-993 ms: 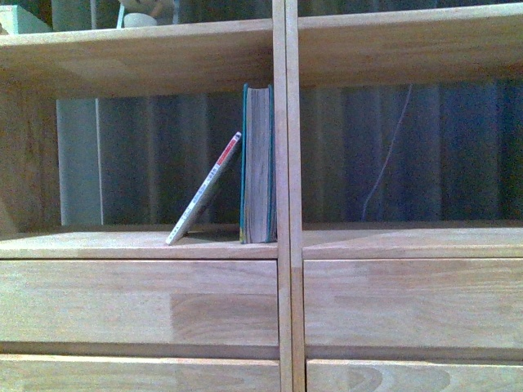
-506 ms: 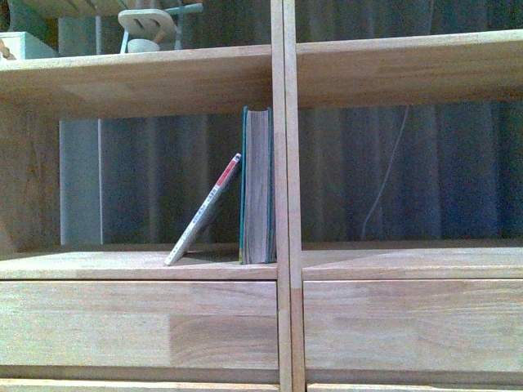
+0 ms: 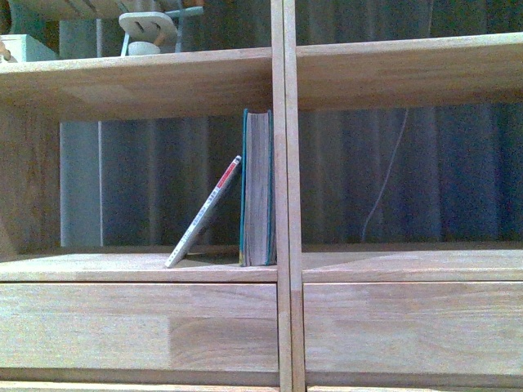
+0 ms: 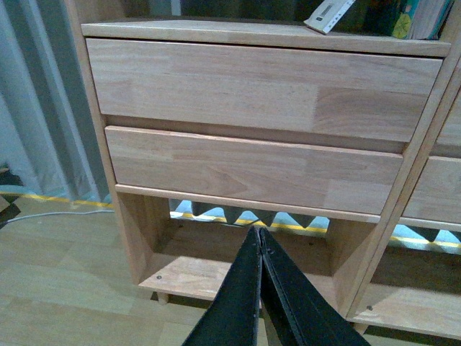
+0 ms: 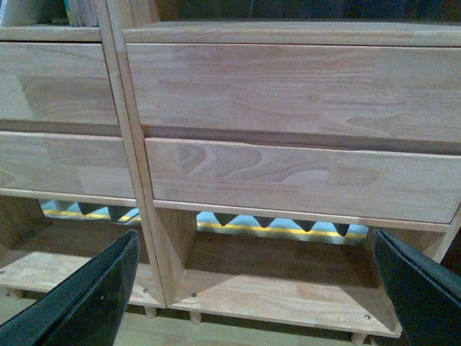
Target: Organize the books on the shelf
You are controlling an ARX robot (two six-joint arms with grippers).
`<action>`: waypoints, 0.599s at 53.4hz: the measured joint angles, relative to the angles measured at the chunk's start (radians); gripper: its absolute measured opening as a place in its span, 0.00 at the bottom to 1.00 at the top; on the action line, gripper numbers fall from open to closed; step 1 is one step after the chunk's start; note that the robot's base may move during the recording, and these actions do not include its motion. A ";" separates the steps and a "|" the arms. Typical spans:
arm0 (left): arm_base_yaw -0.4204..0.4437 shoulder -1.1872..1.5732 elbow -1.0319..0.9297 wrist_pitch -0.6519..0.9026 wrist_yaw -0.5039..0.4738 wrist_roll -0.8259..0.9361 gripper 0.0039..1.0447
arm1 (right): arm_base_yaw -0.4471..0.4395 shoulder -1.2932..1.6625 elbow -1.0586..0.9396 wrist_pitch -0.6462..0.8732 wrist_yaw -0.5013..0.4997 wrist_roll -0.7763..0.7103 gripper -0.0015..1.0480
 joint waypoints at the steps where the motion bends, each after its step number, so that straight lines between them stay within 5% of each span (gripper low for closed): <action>1: 0.000 -0.006 -0.003 -0.004 0.000 0.000 0.02 | 0.000 0.000 0.000 0.000 0.000 0.000 0.93; 10: 0.000 -0.148 -0.019 -0.148 0.000 0.001 0.02 | 0.000 0.000 0.000 0.000 0.000 0.000 0.93; 32: -0.001 -0.212 -0.055 -0.156 0.000 0.001 0.02 | 0.000 0.000 0.000 0.000 0.000 0.000 0.93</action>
